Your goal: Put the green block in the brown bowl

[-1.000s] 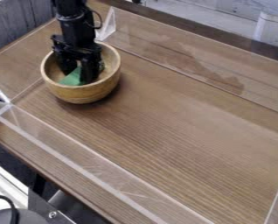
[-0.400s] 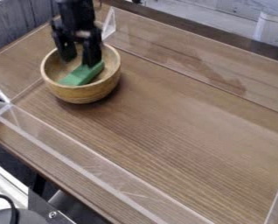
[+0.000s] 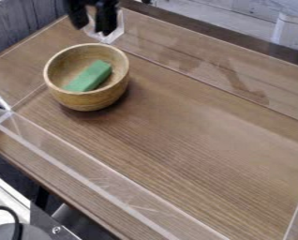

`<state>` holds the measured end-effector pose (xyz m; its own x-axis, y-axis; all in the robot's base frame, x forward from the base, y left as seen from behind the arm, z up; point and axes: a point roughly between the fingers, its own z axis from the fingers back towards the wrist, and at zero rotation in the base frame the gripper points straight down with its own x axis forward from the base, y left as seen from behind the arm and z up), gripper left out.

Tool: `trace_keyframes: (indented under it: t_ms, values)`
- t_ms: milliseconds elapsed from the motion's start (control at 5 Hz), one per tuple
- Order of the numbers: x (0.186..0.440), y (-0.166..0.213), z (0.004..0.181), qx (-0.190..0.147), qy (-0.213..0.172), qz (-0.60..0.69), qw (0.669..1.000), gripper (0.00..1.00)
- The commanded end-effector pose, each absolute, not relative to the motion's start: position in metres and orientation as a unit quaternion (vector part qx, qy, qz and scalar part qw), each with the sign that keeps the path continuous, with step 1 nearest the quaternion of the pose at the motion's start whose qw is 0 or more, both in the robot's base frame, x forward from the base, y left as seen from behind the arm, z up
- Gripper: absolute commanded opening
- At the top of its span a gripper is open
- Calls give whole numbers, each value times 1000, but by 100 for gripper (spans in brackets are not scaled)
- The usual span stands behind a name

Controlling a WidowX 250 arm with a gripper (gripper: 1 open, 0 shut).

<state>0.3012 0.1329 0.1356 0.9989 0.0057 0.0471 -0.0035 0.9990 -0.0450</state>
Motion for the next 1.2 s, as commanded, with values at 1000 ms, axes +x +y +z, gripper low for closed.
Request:
trace_keyframes:
  t_ms: [1000]
  values:
    - [299,195,91,20,-18,31,999,0]
